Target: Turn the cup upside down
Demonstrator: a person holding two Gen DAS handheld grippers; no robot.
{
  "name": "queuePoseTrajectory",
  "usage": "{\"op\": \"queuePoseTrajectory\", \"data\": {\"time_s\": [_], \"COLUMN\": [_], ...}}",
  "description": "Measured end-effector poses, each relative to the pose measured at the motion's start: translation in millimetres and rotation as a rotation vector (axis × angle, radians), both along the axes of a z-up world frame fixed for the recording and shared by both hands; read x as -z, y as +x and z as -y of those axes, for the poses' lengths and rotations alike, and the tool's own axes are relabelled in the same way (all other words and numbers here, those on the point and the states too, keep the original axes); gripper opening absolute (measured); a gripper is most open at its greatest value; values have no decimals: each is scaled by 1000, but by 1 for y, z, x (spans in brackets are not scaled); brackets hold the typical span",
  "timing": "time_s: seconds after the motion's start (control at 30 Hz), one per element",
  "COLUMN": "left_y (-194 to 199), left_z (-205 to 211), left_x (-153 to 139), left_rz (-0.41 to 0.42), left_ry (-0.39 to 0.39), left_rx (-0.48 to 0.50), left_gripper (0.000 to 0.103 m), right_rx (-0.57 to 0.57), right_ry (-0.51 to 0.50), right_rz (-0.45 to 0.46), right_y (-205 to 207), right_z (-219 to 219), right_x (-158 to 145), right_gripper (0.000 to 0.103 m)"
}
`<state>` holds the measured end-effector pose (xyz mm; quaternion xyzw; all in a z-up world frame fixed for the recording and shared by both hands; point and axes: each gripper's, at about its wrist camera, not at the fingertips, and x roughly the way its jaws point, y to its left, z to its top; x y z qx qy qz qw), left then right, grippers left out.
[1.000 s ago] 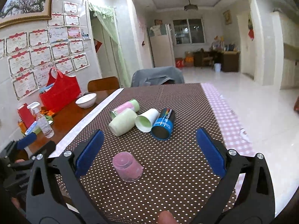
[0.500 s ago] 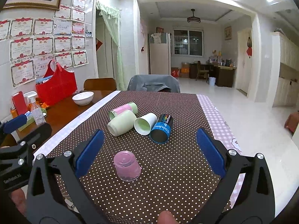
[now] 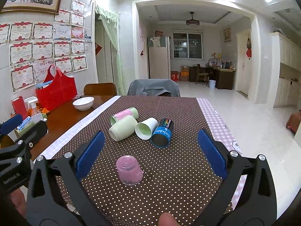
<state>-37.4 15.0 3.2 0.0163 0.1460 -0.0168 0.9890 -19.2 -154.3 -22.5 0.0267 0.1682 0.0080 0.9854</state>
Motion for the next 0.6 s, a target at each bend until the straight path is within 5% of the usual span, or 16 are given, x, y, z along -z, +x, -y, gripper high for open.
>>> {"op": "queuePoseTrajectory", "data": {"time_s": [0.53, 0.6], "left_y": [2, 0], "left_z": [3, 3], "left_x": [2, 3], "left_rz": [0, 9], "left_ry": [6, 3], "left_rx": [10, 8], "left_gripper": [91, 99], "right_rx": [-14, -18], "right_ry": [10, 12], "right_rz": [-11, -14], "right_y": [1, 2], "right_z": [-2, -2], "right_x": [0, 0], "right_gripper": [97, 97]}}
